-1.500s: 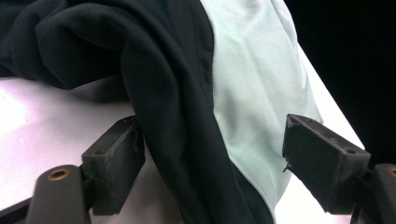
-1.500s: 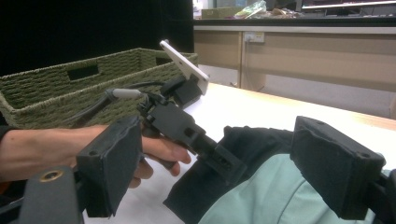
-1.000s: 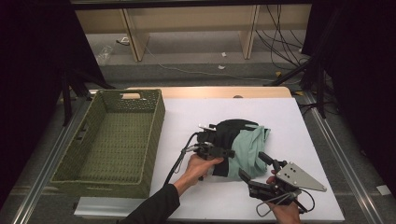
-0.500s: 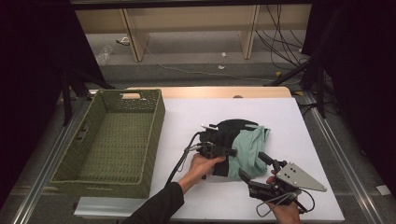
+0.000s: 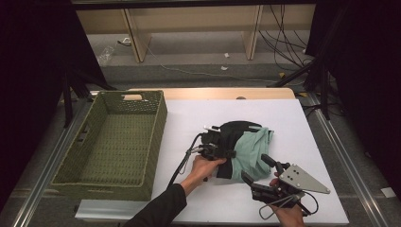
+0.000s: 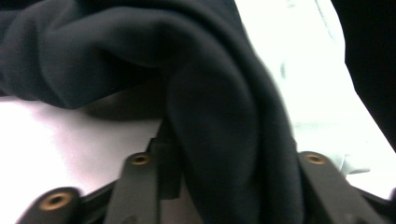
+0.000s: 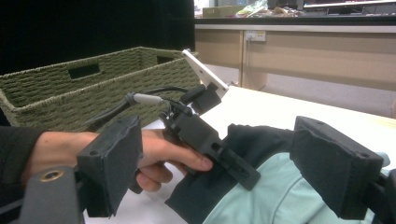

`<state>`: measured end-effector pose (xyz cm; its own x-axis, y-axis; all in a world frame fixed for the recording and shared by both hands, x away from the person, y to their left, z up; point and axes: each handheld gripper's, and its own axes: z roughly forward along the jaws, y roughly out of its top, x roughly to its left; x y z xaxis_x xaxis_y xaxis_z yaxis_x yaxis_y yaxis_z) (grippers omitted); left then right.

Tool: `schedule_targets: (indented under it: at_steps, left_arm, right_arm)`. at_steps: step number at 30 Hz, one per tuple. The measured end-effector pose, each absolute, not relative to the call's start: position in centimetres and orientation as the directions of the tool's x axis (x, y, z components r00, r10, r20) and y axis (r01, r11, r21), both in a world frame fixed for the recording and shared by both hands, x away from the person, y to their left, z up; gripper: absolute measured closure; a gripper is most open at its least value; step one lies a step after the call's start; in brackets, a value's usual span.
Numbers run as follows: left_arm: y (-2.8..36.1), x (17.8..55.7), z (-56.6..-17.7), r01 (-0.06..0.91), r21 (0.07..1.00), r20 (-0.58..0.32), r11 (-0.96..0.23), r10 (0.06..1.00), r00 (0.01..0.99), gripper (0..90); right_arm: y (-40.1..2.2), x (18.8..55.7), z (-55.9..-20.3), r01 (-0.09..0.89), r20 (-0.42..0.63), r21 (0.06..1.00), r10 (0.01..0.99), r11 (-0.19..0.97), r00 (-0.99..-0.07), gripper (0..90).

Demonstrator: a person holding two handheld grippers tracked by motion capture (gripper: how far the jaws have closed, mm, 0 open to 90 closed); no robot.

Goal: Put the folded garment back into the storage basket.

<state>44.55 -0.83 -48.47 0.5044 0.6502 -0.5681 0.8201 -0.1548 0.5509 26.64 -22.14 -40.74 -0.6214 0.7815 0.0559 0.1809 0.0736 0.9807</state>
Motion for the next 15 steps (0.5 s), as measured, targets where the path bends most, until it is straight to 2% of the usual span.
schedule_targets:
  at_steps: [4,8,15]
  left_arm:
    - [-0.7,44.3,-48.0,0.804,0.576,-0.56,-0.15,0.644,0.521,67.0]
    - [-0.3,44.1,-47.1,0.801,0.589,-0.595,-0.108,0.613,0.52,68.5]
    - [0.5,43.7,-45.6,0.782,0.615,-0.592,-0.102,0.596,0.543,69.4]
  right_arm:
    - [-22.2,26.6,-40.7,0.182,0.055,0.98,0.782,0.075,-0.621,18.3]
    - [-22.2,26.6,-40.7,0.18,0.054,0.981,0.782,0.075,-0.621,18.2]
    - [-22.3,26.7,-40.8,0.181,0.055,0.981,0.782,0.075,-0.621,18.2]
